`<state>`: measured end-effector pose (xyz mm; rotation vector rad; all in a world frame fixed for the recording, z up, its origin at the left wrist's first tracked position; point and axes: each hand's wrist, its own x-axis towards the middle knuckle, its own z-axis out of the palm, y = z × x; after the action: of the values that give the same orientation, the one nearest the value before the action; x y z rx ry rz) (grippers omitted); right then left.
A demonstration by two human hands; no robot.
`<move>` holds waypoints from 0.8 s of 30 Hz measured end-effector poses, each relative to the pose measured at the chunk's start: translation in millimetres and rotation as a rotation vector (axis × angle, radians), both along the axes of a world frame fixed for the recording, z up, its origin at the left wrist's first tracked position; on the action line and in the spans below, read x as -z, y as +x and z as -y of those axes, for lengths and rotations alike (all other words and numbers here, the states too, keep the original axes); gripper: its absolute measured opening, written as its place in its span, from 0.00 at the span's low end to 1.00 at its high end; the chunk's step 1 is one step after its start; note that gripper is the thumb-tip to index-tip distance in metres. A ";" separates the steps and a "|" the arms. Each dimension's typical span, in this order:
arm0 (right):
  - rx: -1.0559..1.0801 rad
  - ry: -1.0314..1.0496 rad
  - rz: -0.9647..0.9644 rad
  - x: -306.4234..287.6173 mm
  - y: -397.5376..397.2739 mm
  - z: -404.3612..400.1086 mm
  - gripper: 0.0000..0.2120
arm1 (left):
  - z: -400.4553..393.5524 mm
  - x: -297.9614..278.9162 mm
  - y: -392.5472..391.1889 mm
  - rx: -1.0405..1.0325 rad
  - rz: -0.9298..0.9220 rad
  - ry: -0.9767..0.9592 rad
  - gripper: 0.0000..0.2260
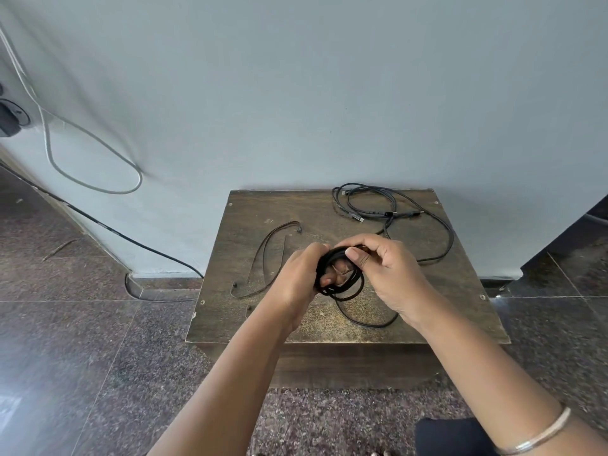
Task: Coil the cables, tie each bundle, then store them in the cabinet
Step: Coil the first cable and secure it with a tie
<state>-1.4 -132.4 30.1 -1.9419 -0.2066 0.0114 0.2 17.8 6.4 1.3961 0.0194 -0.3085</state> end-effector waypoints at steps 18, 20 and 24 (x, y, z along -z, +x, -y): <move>0.054 0.073 0.006 9.0 2.4 1.6 0.09 | -0.2 -13.6 -5.1 0.008 -0.044 0.044 0.15; 0.053 0.164 -0.060 11.1 1.9 2.0 0.12 | -10.9 -16.3 -2.4 -0.013 -0.058 -0.001 0.15; 0.097 0.263 -0.131 14.3 2.5 -2.2 0.10 | -48.2 -25.3 5.0 -0.141 -0.074 -0.122 0.14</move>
<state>1.2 -130.2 15.8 -1.6801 -0.0250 0.0455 5.1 66.1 31.7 1.2552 0.1569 -0.2402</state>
